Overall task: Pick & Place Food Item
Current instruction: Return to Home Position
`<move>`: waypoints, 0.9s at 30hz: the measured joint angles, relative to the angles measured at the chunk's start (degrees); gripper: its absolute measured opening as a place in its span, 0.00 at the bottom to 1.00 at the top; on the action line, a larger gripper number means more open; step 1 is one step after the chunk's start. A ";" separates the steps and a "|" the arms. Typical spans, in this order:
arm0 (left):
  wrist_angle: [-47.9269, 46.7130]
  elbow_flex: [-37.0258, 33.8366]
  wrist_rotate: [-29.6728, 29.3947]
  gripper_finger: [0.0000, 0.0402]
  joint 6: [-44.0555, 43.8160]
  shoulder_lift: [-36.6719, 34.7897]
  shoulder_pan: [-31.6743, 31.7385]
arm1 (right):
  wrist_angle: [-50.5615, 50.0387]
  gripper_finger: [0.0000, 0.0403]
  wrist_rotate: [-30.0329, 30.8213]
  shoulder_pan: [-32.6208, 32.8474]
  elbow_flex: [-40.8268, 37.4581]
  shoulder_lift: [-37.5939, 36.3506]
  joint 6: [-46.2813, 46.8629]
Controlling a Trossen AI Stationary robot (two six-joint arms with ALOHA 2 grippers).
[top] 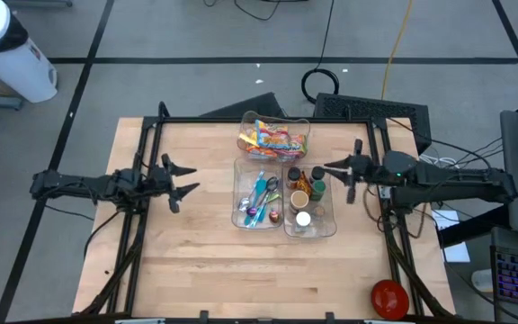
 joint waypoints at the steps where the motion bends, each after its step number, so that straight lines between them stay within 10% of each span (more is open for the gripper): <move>1: -1.24 -0.02 -0.35 0.57 -0.41 -0.83 -0.22 | 0.32 0.12 0.02 0.99 -0.59 -1.41 -0.91; 12: -5.52 -0.02 -2.82 0.57 -0.94 -7.48 -2.19 | 2.84 0.12 -4.27 4.57 -8.52 -17.01 0.30; 27: -6.29 -3.21 -7.46 0.57 -4.44 -7.45 -2.16 | 28.89 0.12 -13.59 4.55 -26.58 -17.76 -1.87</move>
